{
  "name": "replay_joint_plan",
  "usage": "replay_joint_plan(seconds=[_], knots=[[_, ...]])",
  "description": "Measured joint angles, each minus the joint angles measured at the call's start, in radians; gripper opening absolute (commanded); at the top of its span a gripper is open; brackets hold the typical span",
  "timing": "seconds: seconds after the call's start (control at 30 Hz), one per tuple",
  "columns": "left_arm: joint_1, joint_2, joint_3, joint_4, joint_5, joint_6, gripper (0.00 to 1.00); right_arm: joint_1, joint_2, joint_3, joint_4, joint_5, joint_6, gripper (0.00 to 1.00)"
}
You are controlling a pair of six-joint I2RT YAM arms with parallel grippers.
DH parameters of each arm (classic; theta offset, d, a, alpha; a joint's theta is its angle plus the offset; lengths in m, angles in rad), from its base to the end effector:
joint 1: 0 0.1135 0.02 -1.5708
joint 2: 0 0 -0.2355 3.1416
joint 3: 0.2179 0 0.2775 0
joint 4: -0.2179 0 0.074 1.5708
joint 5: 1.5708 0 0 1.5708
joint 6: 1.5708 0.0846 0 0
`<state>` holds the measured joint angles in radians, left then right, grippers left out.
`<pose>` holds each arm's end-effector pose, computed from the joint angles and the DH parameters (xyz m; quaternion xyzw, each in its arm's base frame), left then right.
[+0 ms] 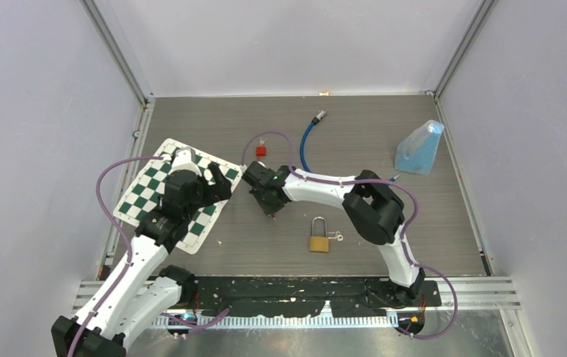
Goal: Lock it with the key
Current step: Pick up the lock from the center of the board.
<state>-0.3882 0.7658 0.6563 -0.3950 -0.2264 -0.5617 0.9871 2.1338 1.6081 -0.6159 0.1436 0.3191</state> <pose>0.2507 -0.0820 0.2311 -0.1313 0.8475 -0.1444 0.4936 0.2723 0.3903 0.0852 -0.3050 0.9257 0.0734 0.2113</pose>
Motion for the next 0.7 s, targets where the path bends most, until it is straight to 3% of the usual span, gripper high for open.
replay_joint_plan(seconds=[0.33,0.53,0.57,0.67,0.7], knots=[[0.049,0.153,-0.004,0.124,0.147,-0.008,0.96,-0.002,-0.354,-0.367,-0.013,-0.138,-0.055,0.05],[0.097,0.266,0.007,0.184,0.248,-0.019,0.94,-0.011,-0.418,-0.425,0.002,-0.204,-0.058,0.07],[0.105,0.271,0.01,0.193,0.256,-0.026,0.94,-0.017,-0.411,-0.417,0.003,-0.207,-0.057,0.13],[0.116,0.271,0.022,0.214,0.266,-0.035,0.94,-0.043,-0.364,-0.345,0.002,-0.204,-0.039,0.51],[0.118,0.271,0.029,0.22,0.266,-0.036,0.94,-0.056,-0.339,-0.309,0.004,-0.201,-0.034,0.56]])
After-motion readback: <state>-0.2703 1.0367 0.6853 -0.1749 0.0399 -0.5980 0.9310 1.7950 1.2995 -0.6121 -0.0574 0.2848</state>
